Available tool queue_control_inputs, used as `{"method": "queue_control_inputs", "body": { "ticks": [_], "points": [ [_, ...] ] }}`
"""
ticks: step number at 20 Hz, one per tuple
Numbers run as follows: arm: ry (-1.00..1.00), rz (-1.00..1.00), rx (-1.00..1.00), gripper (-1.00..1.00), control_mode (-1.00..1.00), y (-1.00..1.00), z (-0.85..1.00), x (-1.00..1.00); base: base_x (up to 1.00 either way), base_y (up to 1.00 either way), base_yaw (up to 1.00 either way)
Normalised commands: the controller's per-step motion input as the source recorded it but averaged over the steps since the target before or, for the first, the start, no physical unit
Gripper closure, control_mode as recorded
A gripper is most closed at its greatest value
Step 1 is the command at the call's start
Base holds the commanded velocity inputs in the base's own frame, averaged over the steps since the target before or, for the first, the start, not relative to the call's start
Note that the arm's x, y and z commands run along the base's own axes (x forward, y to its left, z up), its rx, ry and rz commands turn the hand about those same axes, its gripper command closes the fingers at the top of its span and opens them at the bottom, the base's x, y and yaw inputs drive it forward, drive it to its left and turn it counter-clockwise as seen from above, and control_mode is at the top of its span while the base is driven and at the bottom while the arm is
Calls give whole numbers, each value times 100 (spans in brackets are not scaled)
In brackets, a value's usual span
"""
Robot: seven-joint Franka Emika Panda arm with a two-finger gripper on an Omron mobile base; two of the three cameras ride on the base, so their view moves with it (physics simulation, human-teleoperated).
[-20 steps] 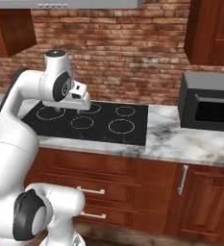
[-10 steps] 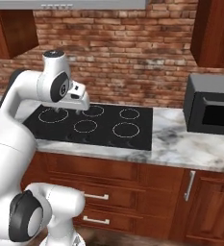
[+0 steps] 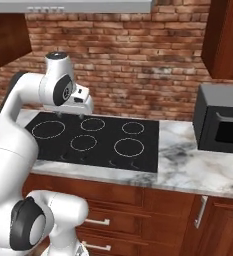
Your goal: Navigate to the range hood.
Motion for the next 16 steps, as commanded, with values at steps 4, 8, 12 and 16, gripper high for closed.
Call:
{"method": "queue_control_inputs", "body": {
  "ticks": [4, 8, 12, 16],
  "points": [
    [0, 0, 0, -100, 100, 0, 0, 0, 70, 39, -3],
    [0, 0, 0, -100, 100, 0, 0, 0, 79, 44, -4],
    [0, 0, 0, -100, 100, 0, 0, 0, 68, 33, -2],
    [0, 0, 0, -100, 100, 0, 0, 0, 53, 19, 0]
  ]
}}
